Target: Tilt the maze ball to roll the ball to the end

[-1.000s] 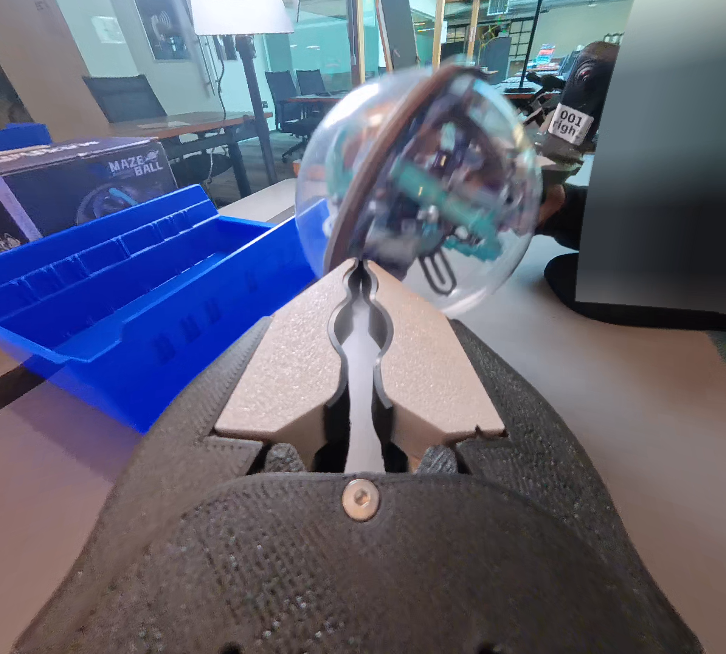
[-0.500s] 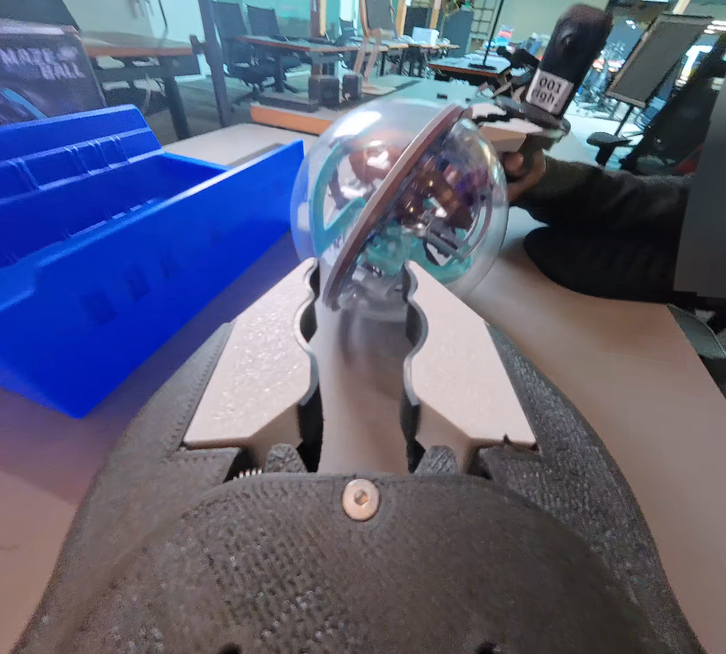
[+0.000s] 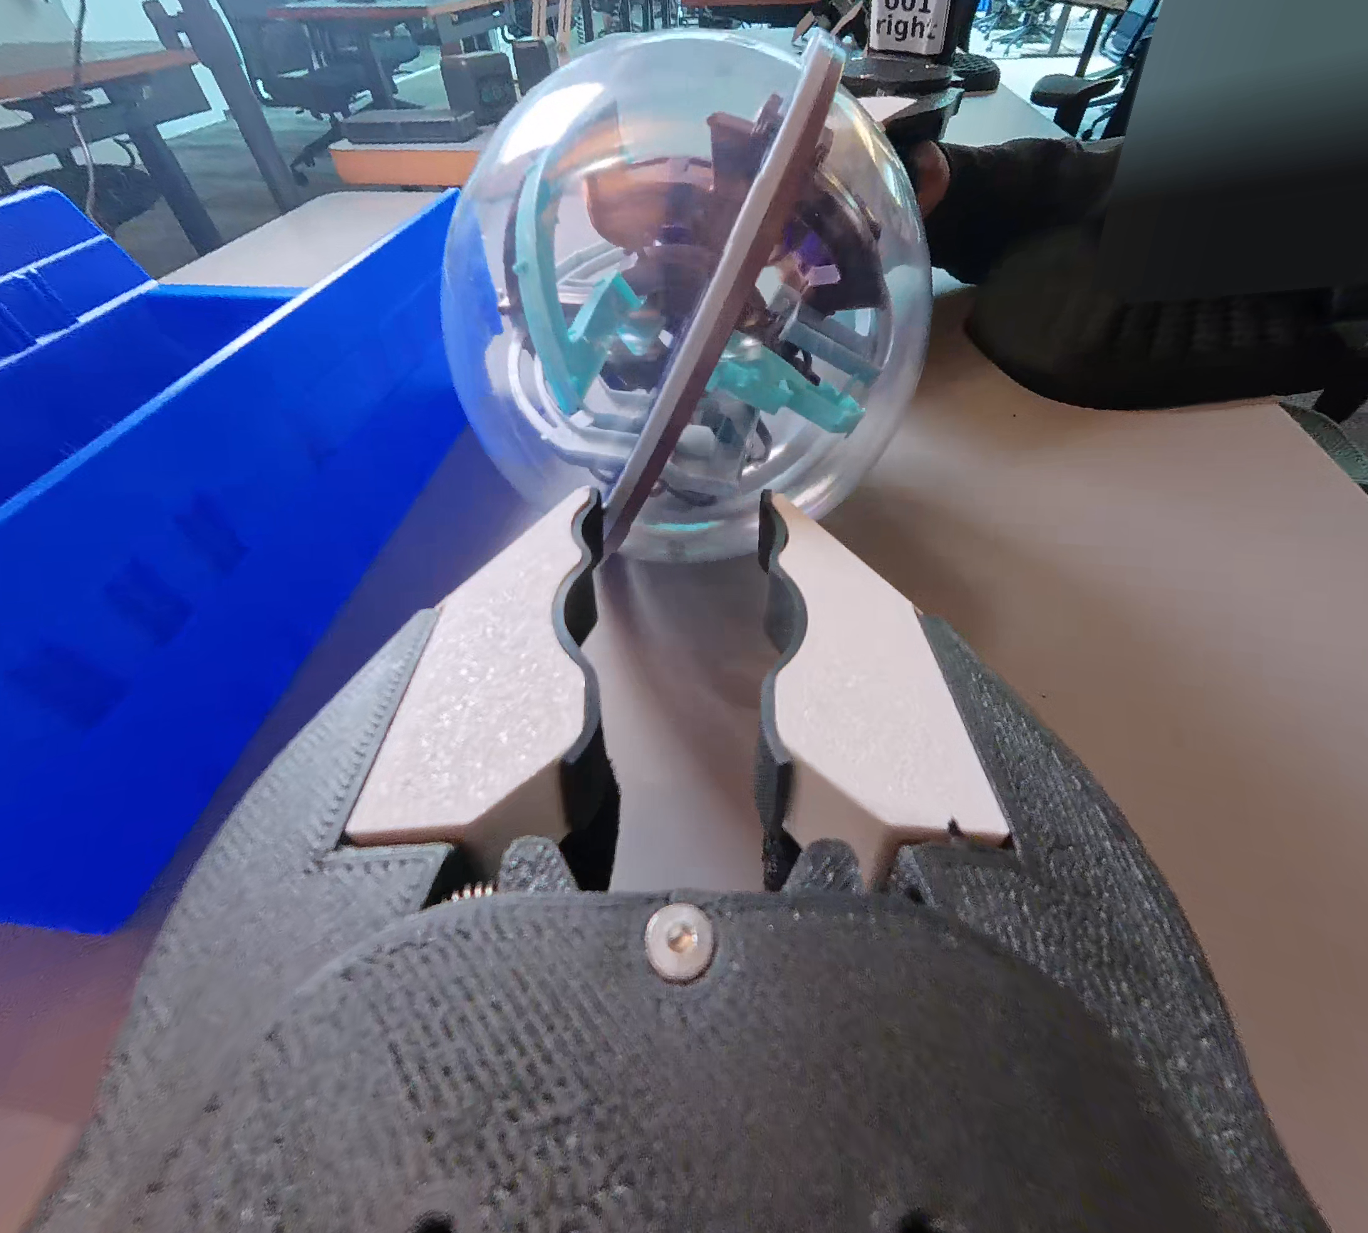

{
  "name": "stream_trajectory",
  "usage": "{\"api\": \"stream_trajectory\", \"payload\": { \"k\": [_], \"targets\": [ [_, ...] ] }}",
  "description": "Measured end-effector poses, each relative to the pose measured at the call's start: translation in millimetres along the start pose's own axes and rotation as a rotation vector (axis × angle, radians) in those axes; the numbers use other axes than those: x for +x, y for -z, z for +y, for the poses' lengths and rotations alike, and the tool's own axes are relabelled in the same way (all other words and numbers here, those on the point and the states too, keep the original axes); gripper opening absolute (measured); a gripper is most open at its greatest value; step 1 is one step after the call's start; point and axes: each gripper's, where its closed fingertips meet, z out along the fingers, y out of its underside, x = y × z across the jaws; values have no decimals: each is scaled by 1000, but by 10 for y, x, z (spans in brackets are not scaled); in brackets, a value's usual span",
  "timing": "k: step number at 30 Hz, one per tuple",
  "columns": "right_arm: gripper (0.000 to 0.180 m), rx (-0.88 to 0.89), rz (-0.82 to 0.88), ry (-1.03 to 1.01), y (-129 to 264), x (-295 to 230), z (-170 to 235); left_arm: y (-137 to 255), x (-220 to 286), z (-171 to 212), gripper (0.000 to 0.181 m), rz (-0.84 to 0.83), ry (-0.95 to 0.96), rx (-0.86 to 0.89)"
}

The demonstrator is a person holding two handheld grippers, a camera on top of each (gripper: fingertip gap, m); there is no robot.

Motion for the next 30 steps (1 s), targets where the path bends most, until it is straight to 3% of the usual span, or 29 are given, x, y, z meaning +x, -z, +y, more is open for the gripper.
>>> {"api": "stream_trajectory", "payload": {
  "k": [3, 5, 13, 16, 24, 30],
  "targets": [
    [8, -17, 11, 33, 19, 34, 33, -8, 4, -27, 35, -7, -23, 26],
    [9, -25, -4, 61, 33, 19, 53, 15, 18, -52, 11, 5, -47, 44],
    [8, -42, 37, 132, 51, 73, 80, -35, -19, -82, 27, -28, -108, 61],
    [8, -32, 12, 115, 76, 61, 66, -45, -1, -83, 9, -21, -115, 53],
    [6, 36, -26, -17, 116, 41, -114, -19, 115, -234, 7, 18, -58, 78],
    [6, 73, -27, 3, 102, -16, -206, 74, 94, -413, 7, -29, -99, 132]
  ]
}}
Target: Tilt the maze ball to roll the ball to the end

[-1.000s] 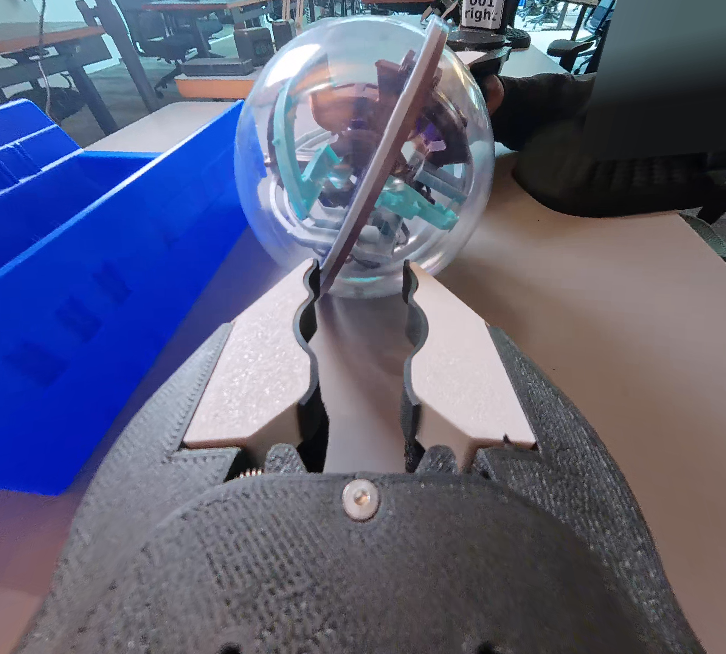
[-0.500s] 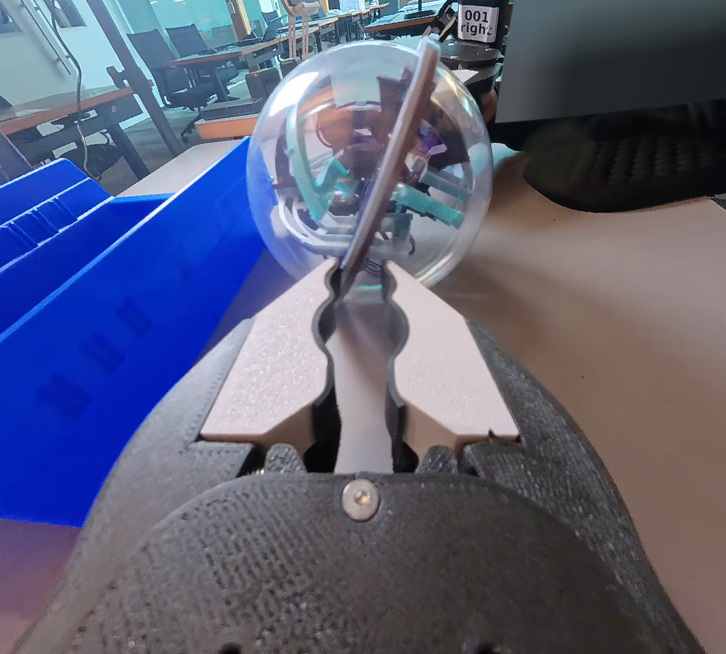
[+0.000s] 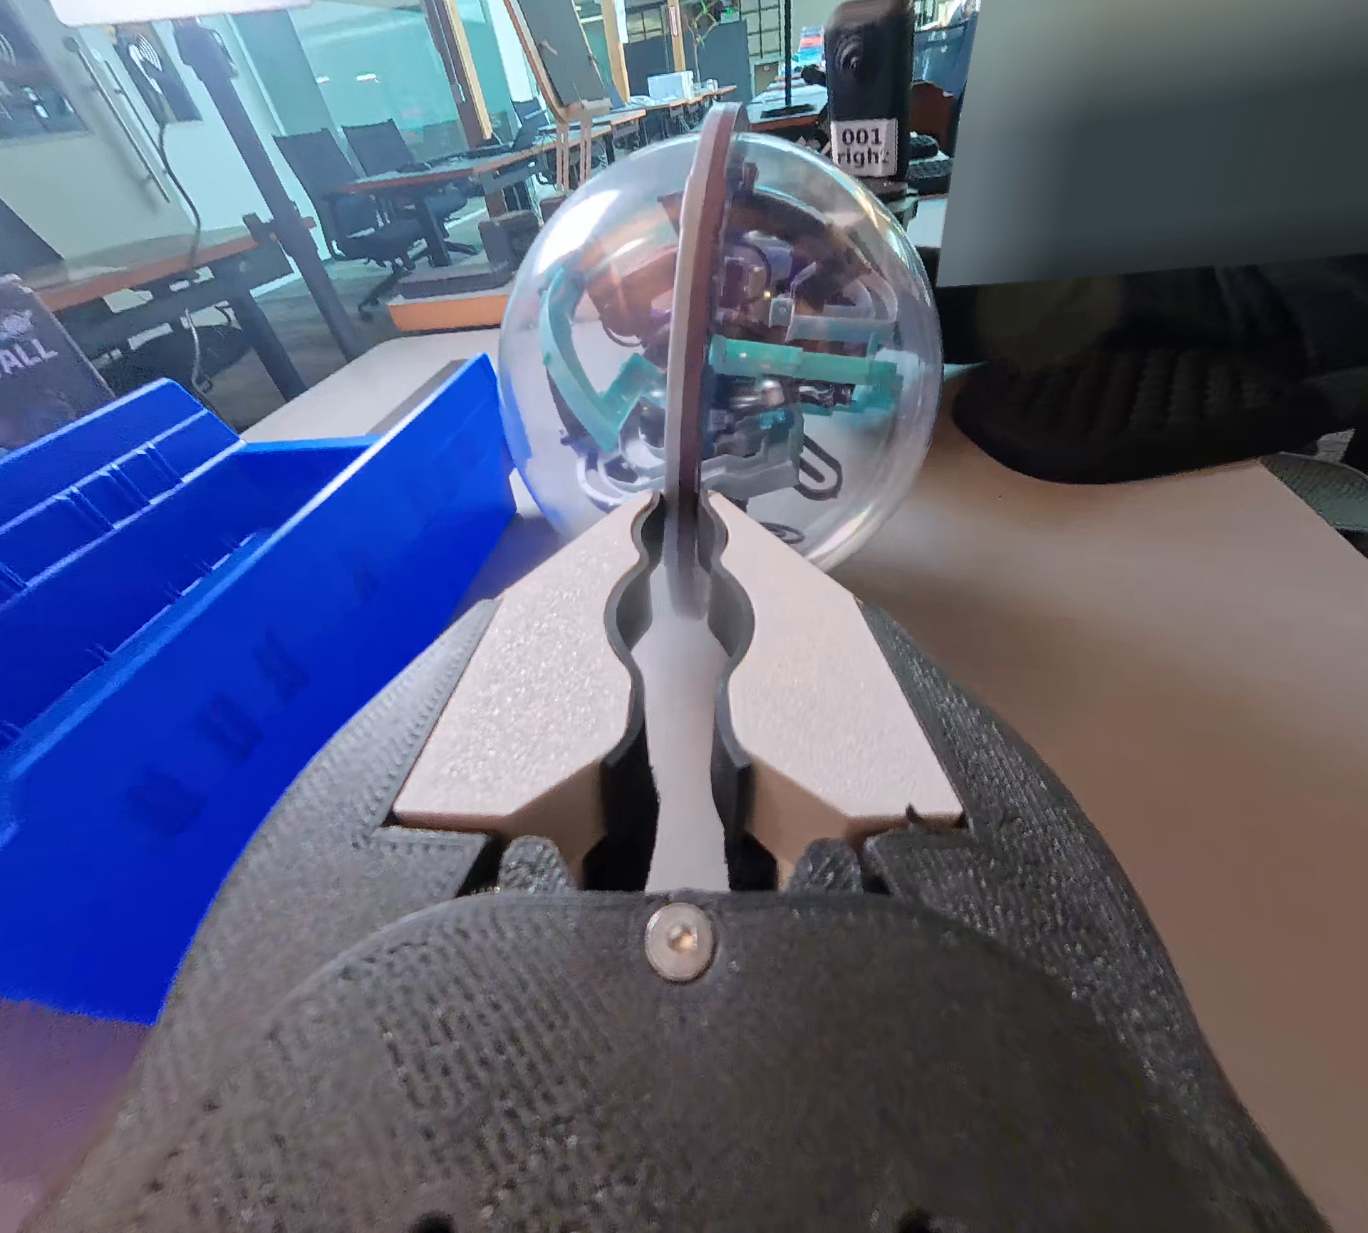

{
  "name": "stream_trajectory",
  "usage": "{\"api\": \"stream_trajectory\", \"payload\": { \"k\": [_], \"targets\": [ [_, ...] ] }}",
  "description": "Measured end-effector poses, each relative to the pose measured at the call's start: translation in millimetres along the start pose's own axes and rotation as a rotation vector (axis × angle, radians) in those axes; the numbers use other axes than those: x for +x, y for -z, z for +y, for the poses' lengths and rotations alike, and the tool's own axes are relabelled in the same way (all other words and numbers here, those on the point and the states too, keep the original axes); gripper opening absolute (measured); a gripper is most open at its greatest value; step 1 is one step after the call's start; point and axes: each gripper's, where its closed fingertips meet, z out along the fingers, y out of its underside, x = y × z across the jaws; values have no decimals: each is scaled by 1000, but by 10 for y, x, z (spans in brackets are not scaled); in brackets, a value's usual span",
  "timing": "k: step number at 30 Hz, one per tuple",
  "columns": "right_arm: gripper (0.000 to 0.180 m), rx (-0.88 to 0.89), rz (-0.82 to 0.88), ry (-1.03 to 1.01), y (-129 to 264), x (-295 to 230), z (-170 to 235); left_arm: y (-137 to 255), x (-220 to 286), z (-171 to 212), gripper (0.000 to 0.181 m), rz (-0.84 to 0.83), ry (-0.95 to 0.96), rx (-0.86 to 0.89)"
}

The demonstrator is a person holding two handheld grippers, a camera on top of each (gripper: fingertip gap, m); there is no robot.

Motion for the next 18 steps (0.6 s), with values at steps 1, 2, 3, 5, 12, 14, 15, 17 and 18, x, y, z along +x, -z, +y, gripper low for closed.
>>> {"api": "stream_trajectory", "payload": {
  "k": [1, 2, 3, 5, 12, 14, 15, 17, 18],
  "targets": [
    [6, 14, 2, 2, -2, -8, -31, 11, -3, -38, 7, -6, -11, 7],
    [6, 25, 4, 6, -5, -16, -62, 21, -5, -77, 7, -11, -24, 12],
    [6, 33, 8, 14, -6, -24, -91, 31, -7, -117, 7, -18, -36, 17],
    [6, 53, 12, 27, -6, -49, -163, 52, -9, -201, 7, -26, -51, 33],
    [6, 100, 17, 69, -19, -144, -318, 137, 15, -450, 7, -49, -108, 84],
    [5, 104, 17, 82, -31, -169, -326, 169, 24, -538, 7, -58, -134, 105],
    [5, 107, 18, 93, -37, -182, -329, 184, 29, -581, 7, -63, -153, 116],
    [5, 115, 18, 114, -49, -214, -343, 214, 39, -653, 7, -75, -190, 132],
    [6, 118, 19, 127, -54, -230, -351, 228, 46, -681, 7, -80, -208, 138]
  ]
}}
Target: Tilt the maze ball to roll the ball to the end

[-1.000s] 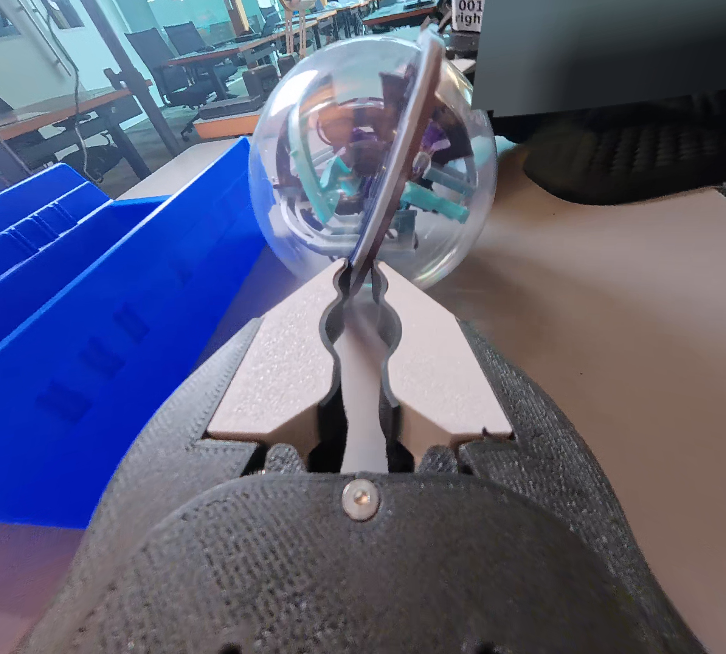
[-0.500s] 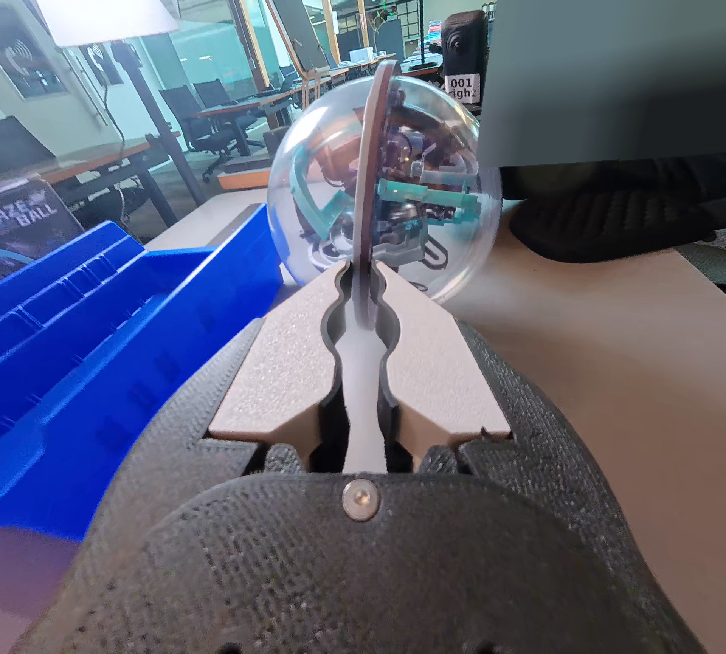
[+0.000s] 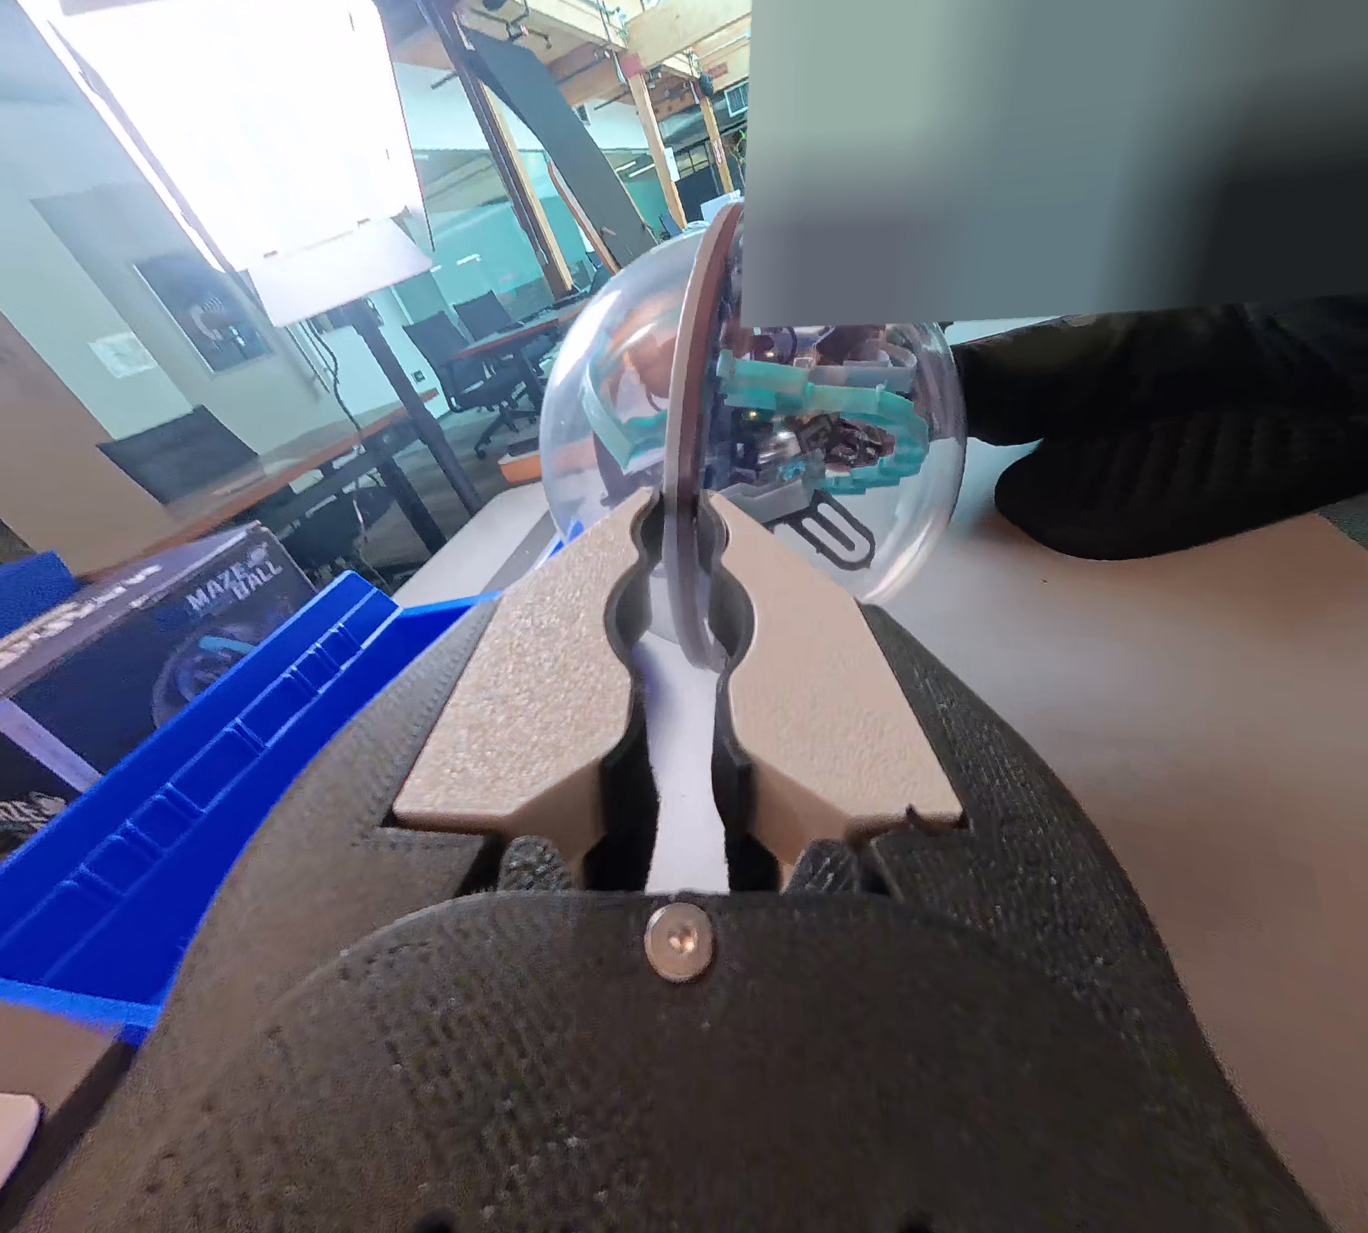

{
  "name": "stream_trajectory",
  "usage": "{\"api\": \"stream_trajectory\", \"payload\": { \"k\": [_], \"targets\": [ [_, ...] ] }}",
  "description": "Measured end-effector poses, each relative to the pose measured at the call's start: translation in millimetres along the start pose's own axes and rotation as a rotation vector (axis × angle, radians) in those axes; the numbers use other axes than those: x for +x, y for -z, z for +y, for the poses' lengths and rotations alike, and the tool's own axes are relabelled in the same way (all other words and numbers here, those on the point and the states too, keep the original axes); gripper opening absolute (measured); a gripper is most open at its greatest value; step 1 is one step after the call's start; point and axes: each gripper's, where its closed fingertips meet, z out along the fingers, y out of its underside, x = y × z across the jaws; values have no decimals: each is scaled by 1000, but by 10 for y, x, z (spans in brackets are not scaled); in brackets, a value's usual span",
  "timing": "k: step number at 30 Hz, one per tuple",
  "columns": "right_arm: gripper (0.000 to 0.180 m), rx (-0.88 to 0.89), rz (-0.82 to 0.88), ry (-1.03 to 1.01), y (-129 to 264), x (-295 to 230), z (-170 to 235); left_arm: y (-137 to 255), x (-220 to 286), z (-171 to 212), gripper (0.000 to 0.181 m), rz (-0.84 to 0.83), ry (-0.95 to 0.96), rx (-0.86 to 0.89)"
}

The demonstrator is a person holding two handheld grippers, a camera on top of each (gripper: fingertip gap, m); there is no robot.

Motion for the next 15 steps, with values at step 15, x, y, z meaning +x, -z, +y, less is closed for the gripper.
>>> {"api": "stream_trajectory", "payload": {
  "k": [15],
  "targets": [
    [5, 28, 37, 137, -13, -78, -120, 50, 75, -273, 7, -20, -127, 51]
  ]
}}
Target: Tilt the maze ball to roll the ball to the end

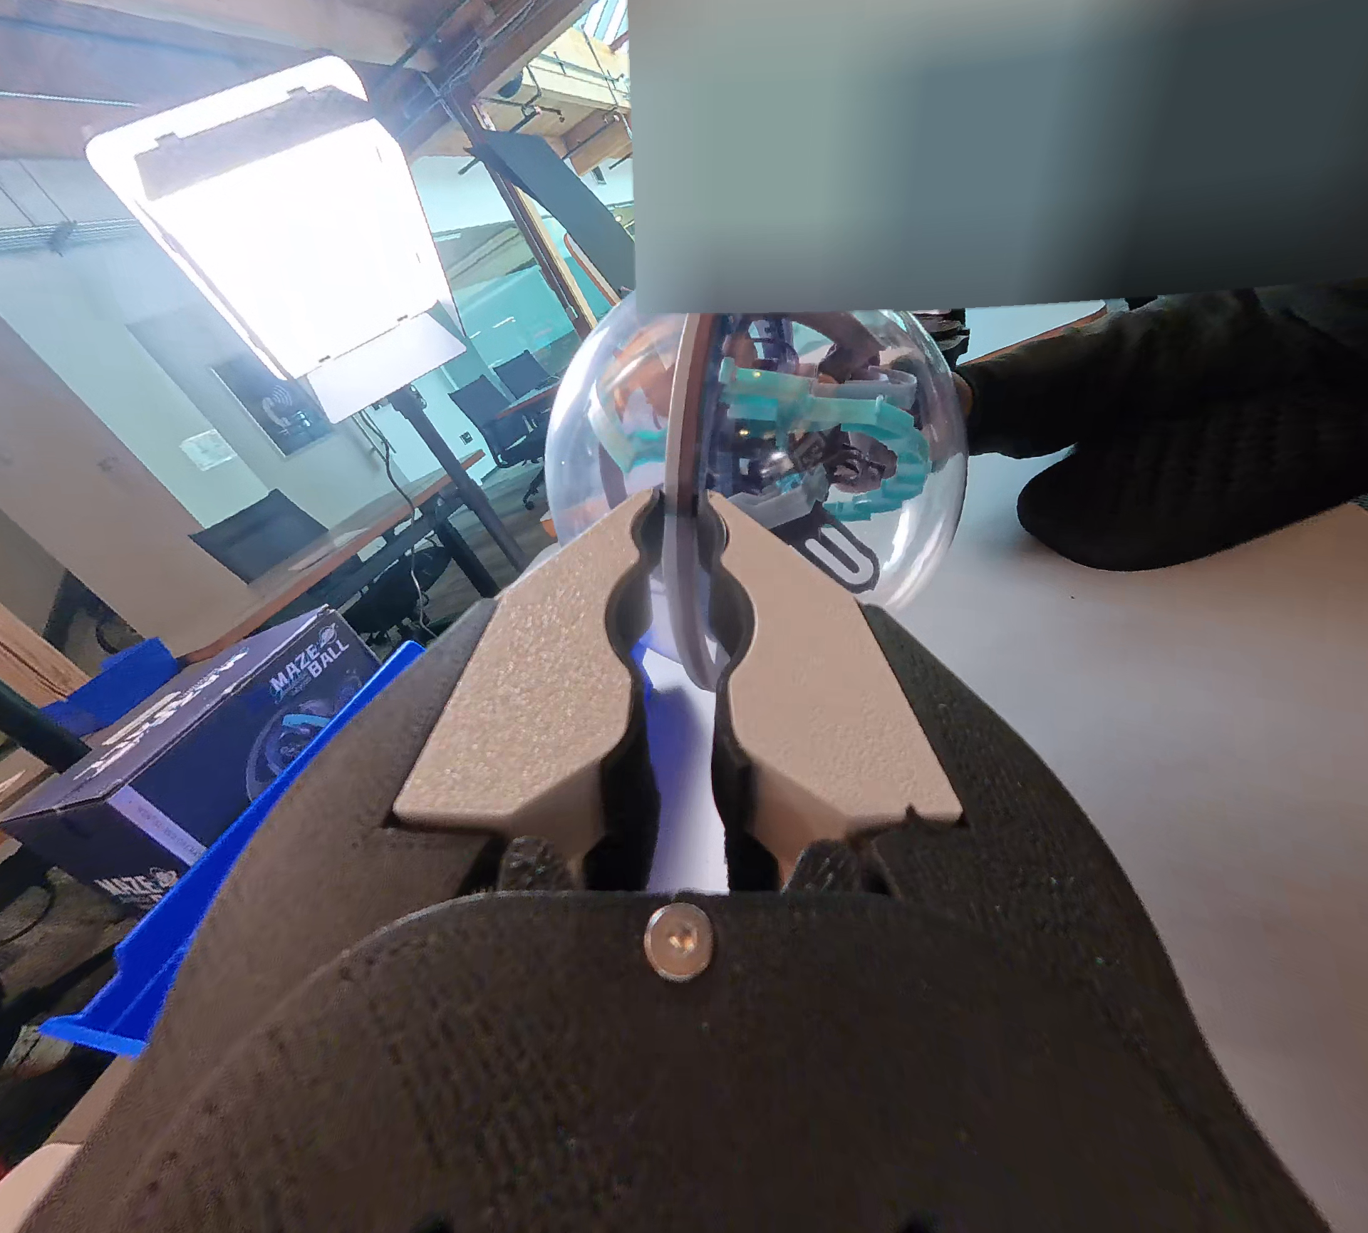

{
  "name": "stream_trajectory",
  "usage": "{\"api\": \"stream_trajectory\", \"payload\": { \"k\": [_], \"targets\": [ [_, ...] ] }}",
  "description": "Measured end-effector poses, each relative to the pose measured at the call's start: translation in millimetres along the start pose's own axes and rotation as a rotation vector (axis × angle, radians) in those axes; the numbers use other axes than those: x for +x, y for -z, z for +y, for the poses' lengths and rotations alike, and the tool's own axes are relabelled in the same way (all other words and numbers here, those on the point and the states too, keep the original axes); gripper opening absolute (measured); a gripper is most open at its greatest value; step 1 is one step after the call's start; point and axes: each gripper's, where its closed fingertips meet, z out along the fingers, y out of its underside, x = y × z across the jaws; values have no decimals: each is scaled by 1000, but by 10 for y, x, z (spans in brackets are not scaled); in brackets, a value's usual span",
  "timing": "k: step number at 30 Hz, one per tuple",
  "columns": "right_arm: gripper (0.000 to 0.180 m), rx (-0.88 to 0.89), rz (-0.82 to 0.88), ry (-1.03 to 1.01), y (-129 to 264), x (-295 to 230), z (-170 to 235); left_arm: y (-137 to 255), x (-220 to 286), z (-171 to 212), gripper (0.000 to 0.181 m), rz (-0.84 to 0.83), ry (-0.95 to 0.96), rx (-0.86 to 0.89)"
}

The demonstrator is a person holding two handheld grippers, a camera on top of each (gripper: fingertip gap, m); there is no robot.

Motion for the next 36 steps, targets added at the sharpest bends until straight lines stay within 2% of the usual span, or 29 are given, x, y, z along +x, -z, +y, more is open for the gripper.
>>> {"api": "stream_trajectory", "payload": {
  "k": [7, 20, 36],
  "targets": [
    [5, -4, -9, -7, -12, -32, 3, 15, 8, -71, 7, -2, 31, -4],
    [5, -16, -11, -21, -14, -32, 37, 28, -14, 33, 7, -11, 77, -35],
    [5, -61, -17, -104, -25, 10, 229, 19, -87, 342, 7, -44, 222, -103]
  ]
}}
